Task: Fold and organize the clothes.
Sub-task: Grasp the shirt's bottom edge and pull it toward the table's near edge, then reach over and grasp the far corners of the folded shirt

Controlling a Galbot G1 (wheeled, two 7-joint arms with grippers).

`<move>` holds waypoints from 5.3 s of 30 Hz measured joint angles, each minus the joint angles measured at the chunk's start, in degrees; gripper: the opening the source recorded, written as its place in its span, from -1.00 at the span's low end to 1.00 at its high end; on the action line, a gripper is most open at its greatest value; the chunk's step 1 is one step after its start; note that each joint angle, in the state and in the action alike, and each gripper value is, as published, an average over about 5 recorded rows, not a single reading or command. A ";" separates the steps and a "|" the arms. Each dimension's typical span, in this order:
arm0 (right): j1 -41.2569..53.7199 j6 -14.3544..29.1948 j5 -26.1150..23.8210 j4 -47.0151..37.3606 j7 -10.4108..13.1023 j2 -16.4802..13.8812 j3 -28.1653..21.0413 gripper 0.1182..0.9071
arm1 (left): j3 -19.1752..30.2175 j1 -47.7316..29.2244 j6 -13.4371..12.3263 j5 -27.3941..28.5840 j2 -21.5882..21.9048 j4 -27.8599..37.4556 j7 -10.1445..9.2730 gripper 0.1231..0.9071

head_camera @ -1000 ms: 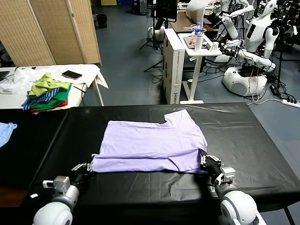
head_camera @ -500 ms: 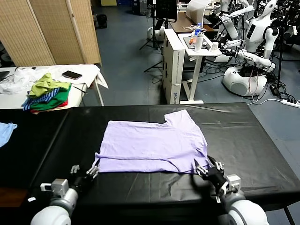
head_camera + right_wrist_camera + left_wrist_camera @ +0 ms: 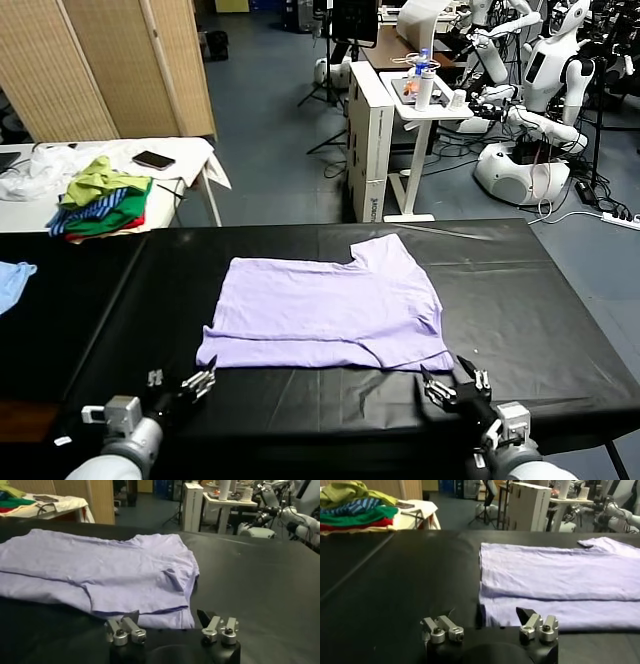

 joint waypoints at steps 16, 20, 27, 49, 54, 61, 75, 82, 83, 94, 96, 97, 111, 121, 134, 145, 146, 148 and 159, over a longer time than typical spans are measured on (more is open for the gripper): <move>0.30 -0.78 1.68 -0.91 -0.55 -0.53 -0.77 -0.91 | -0.25 0.52 -0.13 0.15 0.25 0.72 0.15 -0.68; -0.03 -2.19 2.08 -0.22 -0.27 -0.95 -0.99 -0.94 | -0.28 1.09 -0.10 0.14 0.35 0.21 0.20 -0.94; -2.34 -6.26 2.54 3.14 1.02 -2.80 0.30 -0.94 | -0.25 2.70 0.29 0.70 0.33 -1.36 -0.45 -0.95; -8.43 -13.46 3.49 11.11 1.02 -4.47 2.19 -0.58 | -6.65 15.11 3.35 2.71 -0.28 -9.90 -3.31 -0.95; -10.07 -14.05 4.63 13.15 0.64 -4.84 3.14 0.24 | -7.06 16.63 4.61 3.07 -1.08 -11.60 -4.68 -0.63; -7.46 -12.82 10.71 15.33 2.25 -6.36 5.69 0.97 | -8.31 18.07 8.03 3.72 -1.57 -13.71 -4.79 0.48; 22.06 -16.75 20.69 -1.39 8.61 -11.85 -4.92 1.00 | -9.87 3.39 11.95 -13.50 4.76 -10.17 -3.90 1.00; 38.46 -18.49 21.76 -13.28 8.38 -10.67 -14.22 1.00 | -4.49 -13.51 16.21 -22.37 11.07 -0.16 -3.94 1.00; 40.42 -18.60 21.73 -15.04 8.28 -10.32 -15.44 1.00 | -3.48 -15.94 16.77 -23.31 11.90 1.40 -3.94 1.00; 54.72 -18.65 19.51 -30.83 7.39 -4.87 -24.66 1.00 | 10.73 -36.88 18.98 -22.91 15.63 16.82 -2.61 1.00; 56.12 -18.65 19.08 -32.69 7.12 -3.89 -25.71 1.00 | 13.06 -39.71 18.97 -22.18 15.22 19.31 -2.11 1.00; 56.70 -18.65 18.92 -33.47 7.01 -3.47 -26.17 1.00 | 14.03 -40.98 18.96 -22.00 14.97 20.51 -1.99 1.00; 58.78 -18.92 17.49 -37.39 6.75 -0.71 -28.64 0.98 | 17.92 -47.06 18.12 -20.25 12.66 30.55 -0.66 1.00; 58.43 -20.16 16.99 -38.42 7.11 0.12 -28.50 0.80 | 18.92 -48.70 18.14 -20.35 11.43 32.79 -0.48 0.80; 58.38 -20.06 16.43 -38.60 6.44 0.41 -28.52 -0.11 | 19.27 -48.47 18.39 -19.99 11.02 33.38 -0.17 0.21; 57.36 -16.78 14.48 -37.85 4.89 0.39 -28.07 -0.71 | 18.96 -47.26 18.44 -20.00 11.08 32.45 0.45 -0.79; 57.14 -16.16 14.46 -37.58 4.85 0.37 -27.87 -0.73 | 18.92 -47.21 18.40 -20.01 11.11 32.36 0.46 -0.81; 56.60 -14.82 14.45 -36.95 4.80 0.28 -27.46 -0.77 | 18.77 -47.04 18.26 -20.05 11.15 32.13 0.50 -0.83; 52.36 -10.53 15.74 -30.72 4.69 -1.79 -24.42 -0.90 | 16.47 -44.41 17.46 -20.66 12.54 28.35 0.50 -0.89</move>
